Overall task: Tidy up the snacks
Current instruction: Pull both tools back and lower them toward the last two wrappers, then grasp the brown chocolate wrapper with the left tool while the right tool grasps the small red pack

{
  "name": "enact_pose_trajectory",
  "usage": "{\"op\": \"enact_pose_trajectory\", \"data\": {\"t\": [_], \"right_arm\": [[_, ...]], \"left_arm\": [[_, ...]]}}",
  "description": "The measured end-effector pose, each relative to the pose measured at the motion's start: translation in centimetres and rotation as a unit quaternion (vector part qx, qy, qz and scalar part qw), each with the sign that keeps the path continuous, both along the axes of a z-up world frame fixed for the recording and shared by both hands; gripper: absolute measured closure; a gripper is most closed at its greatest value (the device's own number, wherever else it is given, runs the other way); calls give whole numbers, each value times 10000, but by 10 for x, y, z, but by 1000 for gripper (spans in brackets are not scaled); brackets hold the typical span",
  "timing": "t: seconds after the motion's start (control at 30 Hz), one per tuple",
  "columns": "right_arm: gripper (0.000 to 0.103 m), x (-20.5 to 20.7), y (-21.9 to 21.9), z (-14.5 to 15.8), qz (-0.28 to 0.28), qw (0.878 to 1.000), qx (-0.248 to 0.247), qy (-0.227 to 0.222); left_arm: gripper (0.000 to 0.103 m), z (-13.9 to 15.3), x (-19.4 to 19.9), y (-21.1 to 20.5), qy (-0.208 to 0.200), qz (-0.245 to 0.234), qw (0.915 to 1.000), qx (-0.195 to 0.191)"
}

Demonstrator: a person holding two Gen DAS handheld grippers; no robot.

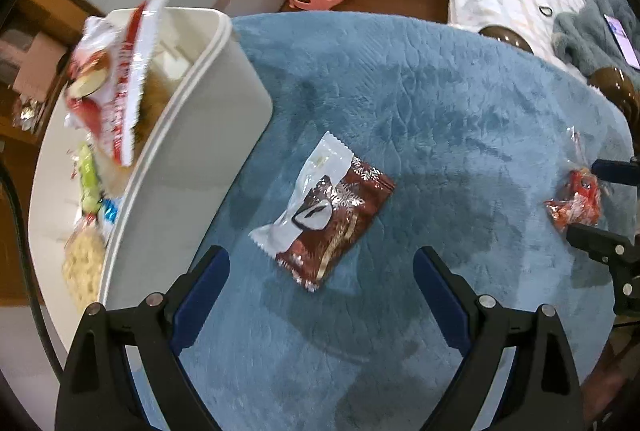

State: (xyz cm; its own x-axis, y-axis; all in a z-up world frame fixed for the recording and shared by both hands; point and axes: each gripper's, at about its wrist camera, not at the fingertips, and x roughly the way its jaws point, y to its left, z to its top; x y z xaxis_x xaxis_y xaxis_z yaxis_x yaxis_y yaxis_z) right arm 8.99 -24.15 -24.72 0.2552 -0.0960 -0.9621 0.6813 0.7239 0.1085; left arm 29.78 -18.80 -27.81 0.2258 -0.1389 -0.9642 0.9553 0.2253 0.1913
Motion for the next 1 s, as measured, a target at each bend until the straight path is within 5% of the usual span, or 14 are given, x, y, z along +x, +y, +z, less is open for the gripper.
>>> {"op": "enact_pose_trajectory", "data": {"t": [0.17,0.3,0.8,1.0], "right_arm": [[29,2,4,-1,-24,9998,-191,2],[41,2,8,6,121,9995,-251,-159],[42,-2,2,6,0,9994,-18,-332],[42,-2,0,5,17,9995,-17,-324]], "left_arm": [[10,-11,5,-7,122,-180,9997,69],[10,-19,12,-9,229,-216,9994,107],[11,-37,36,-32,663,-139,9971,337],[42,-31,34,-37,884,-41,9959,183]]}}
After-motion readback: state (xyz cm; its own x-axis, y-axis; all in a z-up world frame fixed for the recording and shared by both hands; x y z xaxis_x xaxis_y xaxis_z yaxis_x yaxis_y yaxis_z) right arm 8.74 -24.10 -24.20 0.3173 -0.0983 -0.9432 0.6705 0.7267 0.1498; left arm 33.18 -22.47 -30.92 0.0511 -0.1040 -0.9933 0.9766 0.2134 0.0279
